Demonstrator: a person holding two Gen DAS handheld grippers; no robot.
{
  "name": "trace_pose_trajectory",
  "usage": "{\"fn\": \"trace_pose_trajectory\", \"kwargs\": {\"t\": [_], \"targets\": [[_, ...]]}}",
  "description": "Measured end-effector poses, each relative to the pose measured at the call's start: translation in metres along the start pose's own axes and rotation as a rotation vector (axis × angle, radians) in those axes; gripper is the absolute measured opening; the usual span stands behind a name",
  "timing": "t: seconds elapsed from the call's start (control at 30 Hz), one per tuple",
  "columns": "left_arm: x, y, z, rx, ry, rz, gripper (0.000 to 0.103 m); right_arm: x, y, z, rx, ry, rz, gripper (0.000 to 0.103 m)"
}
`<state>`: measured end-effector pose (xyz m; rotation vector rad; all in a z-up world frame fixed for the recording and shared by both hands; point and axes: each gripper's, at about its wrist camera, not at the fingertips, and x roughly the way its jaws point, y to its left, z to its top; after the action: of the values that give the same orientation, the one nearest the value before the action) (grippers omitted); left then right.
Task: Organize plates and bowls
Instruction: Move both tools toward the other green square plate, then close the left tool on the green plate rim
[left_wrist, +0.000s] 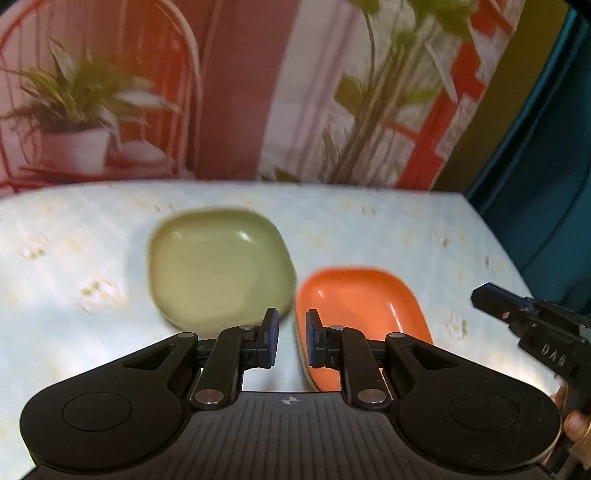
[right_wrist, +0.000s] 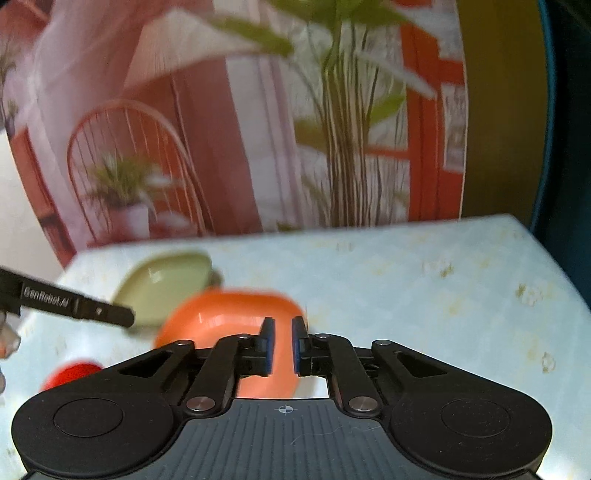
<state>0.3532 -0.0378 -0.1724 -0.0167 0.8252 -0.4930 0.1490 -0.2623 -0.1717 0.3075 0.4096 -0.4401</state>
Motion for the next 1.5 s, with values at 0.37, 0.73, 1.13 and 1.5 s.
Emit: {"fn": "trace_pose_trajectory", "kwargs": {"t": [0.37, 0.73, 1.13, 1.5], "targets": [[-0.064, 0.047, 0.067, 0.012, -0.194, 0.134, 0.018, 0.006, 0.026, 0.109, -0.101, -0.140, 0.064, 0.022], [-0.016, 0.080, 0.067, -0.107, -0.129, 0.149, 0.018, 0.100, 0.078, 0.136, -0.143, -0.038, 0.152, 0.022], [0.057, 0.102, 0.004, -0.283, 0.095, 0.139, 0.018, 0.208, 0.091, 0.072, -0.131, 0.248, 0.181, 0.022], [0.072, 0.108, -0.010, -0.334, 0.099, 0.078, 0.019, 0.235, 0.092, 0.054, -0.127, 0.359, 0.163, 0.016]]}}
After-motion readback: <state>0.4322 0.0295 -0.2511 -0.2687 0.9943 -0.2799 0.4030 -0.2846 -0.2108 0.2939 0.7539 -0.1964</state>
